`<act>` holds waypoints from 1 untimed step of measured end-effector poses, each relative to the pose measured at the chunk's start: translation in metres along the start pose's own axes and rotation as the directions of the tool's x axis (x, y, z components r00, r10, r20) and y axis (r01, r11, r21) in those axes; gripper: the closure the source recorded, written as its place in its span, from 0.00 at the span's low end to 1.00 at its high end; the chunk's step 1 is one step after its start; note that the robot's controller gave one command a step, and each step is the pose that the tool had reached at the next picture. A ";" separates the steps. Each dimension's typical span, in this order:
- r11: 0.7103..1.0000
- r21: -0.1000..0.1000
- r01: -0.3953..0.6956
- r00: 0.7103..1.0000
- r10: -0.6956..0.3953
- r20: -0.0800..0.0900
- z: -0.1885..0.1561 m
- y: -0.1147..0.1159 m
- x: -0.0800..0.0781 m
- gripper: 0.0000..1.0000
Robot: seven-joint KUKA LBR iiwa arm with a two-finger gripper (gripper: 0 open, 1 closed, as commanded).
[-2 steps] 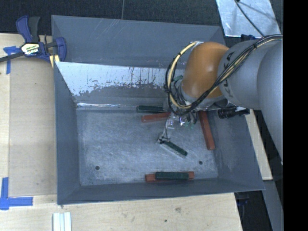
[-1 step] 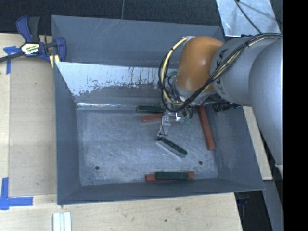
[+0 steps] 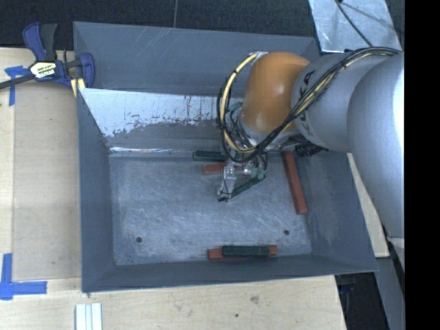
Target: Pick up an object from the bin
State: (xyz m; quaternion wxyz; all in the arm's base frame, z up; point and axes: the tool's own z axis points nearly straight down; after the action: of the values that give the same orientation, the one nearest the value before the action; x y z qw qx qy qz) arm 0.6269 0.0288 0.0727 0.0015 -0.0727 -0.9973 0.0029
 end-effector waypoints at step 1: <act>1.000 -0.007 0.001 1.000 -0.001 0.016 -0.003 0.003 -0.003 1.00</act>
Offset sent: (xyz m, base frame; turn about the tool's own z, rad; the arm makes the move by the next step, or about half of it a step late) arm 0.0000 0.0000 0.0000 0.0000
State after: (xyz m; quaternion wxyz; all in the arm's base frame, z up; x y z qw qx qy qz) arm 0.6304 0.0313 0.0757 -0.0066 -0.0723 -0.9974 -0.0002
